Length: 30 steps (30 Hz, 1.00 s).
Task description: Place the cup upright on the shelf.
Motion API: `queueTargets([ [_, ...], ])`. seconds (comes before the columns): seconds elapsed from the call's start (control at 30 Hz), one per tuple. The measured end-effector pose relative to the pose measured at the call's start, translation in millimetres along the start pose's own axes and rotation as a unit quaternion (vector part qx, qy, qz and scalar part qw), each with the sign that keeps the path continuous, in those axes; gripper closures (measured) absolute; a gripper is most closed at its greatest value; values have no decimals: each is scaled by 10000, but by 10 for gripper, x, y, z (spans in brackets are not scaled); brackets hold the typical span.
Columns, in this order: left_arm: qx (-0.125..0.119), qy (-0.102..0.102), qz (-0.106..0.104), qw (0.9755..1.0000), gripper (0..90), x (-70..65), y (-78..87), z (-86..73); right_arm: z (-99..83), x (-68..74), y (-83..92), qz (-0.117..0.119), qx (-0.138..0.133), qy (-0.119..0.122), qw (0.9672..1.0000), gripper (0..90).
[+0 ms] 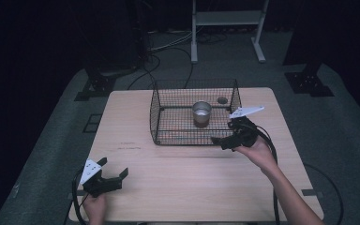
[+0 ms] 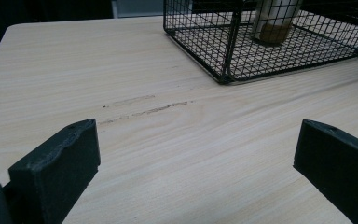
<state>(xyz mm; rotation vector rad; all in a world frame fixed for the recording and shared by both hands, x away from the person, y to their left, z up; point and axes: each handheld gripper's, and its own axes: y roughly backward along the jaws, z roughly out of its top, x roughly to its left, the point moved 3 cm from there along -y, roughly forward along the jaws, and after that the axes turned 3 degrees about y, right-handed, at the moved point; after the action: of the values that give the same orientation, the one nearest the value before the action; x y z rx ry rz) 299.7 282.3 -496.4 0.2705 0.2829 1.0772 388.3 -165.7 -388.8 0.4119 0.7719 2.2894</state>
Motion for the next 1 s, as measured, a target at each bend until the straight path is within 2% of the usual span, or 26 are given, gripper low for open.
queueTargets([
  [0.67,38,-15,15,10000,0,-3,3,-1,-281,90,174,19,-101,45,9999,48],
  [1.0,40,-15,17,10000,0,-3,3,-1,-455,85,221,13,-112,-27,9999,48],
])
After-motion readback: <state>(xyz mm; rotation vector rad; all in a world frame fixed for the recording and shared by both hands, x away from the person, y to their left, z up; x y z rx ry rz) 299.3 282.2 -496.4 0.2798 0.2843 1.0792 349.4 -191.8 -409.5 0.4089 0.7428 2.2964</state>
